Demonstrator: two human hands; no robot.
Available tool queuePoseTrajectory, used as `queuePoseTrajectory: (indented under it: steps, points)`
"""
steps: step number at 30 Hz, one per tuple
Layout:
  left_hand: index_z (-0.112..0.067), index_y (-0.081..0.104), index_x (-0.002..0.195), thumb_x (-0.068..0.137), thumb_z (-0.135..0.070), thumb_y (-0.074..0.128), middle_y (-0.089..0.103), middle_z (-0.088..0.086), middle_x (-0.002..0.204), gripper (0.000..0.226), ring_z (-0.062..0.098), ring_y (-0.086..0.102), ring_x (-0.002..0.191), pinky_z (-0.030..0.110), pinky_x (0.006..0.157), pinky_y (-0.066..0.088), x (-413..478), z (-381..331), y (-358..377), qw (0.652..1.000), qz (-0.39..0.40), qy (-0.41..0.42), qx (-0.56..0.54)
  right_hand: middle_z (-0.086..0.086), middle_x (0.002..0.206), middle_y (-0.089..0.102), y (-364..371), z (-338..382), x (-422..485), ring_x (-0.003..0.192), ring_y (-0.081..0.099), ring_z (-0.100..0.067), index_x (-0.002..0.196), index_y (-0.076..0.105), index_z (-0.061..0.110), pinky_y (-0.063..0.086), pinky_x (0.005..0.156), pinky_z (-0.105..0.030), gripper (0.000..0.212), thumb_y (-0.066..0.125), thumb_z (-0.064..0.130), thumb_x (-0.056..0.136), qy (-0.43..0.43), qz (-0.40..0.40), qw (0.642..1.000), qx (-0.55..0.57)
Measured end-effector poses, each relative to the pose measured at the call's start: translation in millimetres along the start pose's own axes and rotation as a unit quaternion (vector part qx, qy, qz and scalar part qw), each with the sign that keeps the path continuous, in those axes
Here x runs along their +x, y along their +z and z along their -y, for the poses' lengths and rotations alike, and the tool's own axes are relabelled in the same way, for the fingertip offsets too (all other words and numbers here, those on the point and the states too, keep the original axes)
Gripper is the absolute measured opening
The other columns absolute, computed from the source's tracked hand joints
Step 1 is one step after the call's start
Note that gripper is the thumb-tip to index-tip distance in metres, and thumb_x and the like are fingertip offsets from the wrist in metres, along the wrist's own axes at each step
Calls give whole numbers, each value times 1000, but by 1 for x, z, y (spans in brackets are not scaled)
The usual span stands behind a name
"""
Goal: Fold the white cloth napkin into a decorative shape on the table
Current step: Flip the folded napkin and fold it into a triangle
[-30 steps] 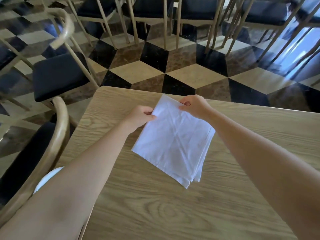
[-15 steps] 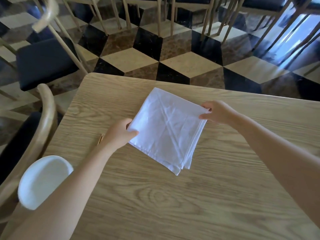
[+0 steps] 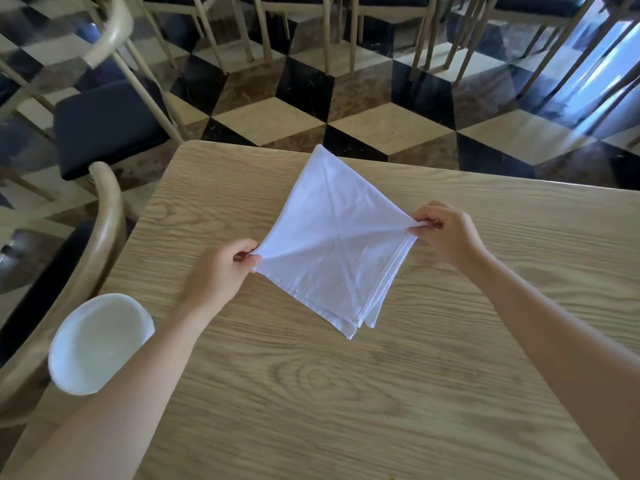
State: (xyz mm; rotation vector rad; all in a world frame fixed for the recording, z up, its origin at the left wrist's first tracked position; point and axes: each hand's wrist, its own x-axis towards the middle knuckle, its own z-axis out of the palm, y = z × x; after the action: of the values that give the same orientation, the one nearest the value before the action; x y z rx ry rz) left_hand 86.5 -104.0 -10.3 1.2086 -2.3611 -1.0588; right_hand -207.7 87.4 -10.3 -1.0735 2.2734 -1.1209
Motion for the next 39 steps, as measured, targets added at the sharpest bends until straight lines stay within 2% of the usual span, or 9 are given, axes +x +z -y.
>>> queuePoseTrajectory:
  steps: [4,12,15,19,23,26,29,33,39]
  points:
    - [-9,69,87,82,2,62,61,-18,74,14,-17,56,69,2,64,38,-11,6,9,998,-44,26,22,-2,83,60,4,-16,-8,67,51,10,73,65,18,36,65,-4,25,70,-6,74,-15,0,1000,6]
    - [-11,73,87,81,11,56,68,-4,99,28,-6,52,92,3,73,39,-16,14,12,990,-89,93,58,-3,87,62,9,-22,-13,90,45,-16,81,76,18,31,78,-1,27,65,-6,75,-61,-33,996,-64]
    - [-13,74,89,80,11,58,70,0,100,30,12,50,93,14,72,39,-13,20,15,981,-104,124,104,-1,89,62,8,-30,-15,92,44,-23,87,77,21,31,86,-9,34,63,-8,75,-97,-32,989,-104]
    - [-14,74,89,76,12,56,71,5,100,34,25,52,94,33,70,47,-15,21,20,972,-128,134,143,4,92,59,8,-33,-17,93,44,-23,91,76,25,42,90,-44,39,60,-8,77,-119,-35,984,-124]
    - [-10,69,103,77,1,43,64,12,120,39,28,51,109,43,91,44,-31,-2,29,960,-142,159,181,-3,103,64,9,-28,-22,99,47,-29,95,74,24,41,91,-53,38,53,-3,80,-123,-48,981,-140]
    - [-7,52,129,90,-14,35,47,15,140,43,30,41,131,45,108,29,-59,-38,67,957,-54,224,176,-9,121,63,20,-10,-33,110,51,-34,113,66,14,42,95,-51,44,42,2,79,-158,-69,971,-165]
    - [-9,32,142,100,-33,21,32,13,150,49,27,24,141,46,113,15,-94,-63,118,950,25,230,209,-8,142,46,48,10,-52,134,38,-28,134,47,9,28,111,-43,47,33,20,91,-235,51,948,-207]
    - [-6,35,141,96,-41,25,33,15,149,58,26,19,142,46,111,16,-112,-65,147,944,30,160,286,3,154,20,67,2,-64,144,11,-15,147,23,17,2,116,-34,66,-1,51,95,-243,172,911,-286]
    - [-4,31,143,95,-40,30,27,14,152,60,26,19,142,45,112,16,-111,-67,149,939,24,143,311,7,156,16,35,-18,-32,143,8,-10,148,16,22,-2,117,-33,63,-2,50,95,-201,142,901,-357]
